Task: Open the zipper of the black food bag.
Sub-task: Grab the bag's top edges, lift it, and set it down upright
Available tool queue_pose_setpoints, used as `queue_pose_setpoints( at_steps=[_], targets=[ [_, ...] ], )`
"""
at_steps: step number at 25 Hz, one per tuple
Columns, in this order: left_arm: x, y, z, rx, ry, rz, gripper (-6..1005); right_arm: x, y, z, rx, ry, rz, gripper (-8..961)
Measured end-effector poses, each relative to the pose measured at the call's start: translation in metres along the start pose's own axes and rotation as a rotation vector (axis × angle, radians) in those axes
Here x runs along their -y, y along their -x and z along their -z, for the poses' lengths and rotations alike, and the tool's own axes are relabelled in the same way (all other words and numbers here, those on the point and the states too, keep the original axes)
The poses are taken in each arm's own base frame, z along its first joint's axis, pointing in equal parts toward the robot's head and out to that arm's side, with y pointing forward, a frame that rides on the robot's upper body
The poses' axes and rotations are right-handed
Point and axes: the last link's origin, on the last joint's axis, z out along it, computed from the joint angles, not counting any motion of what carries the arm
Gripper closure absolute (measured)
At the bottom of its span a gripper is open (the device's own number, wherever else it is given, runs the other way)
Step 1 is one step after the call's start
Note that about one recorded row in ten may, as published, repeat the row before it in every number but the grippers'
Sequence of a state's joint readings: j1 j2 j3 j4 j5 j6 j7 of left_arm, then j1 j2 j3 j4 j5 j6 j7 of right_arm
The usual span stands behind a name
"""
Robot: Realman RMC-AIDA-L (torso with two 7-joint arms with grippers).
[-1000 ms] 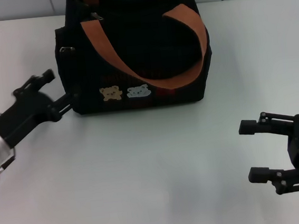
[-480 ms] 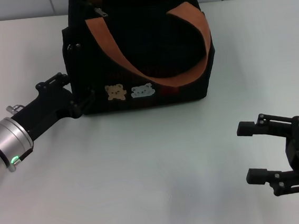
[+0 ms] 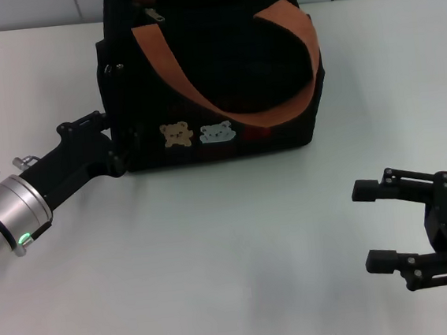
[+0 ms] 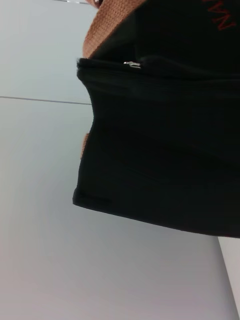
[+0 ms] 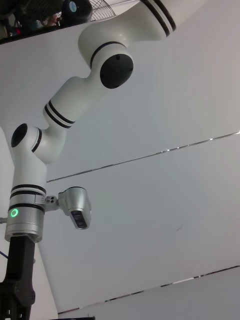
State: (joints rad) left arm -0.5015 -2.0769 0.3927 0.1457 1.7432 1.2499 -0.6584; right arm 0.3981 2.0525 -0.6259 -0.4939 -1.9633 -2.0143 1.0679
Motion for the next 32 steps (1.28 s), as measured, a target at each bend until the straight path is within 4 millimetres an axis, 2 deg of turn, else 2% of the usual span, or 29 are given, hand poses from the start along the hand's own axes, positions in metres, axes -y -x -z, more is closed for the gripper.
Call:
queue_pose_setpoints(
  at_steps=[32],
  targets=[
    [-0.0011,-0.0071,0.0035,-0.046,0.025,0.016,849,0.0008,0.0005,-0.0003,0.000,-0.001,-0.005,113]
  ],
)
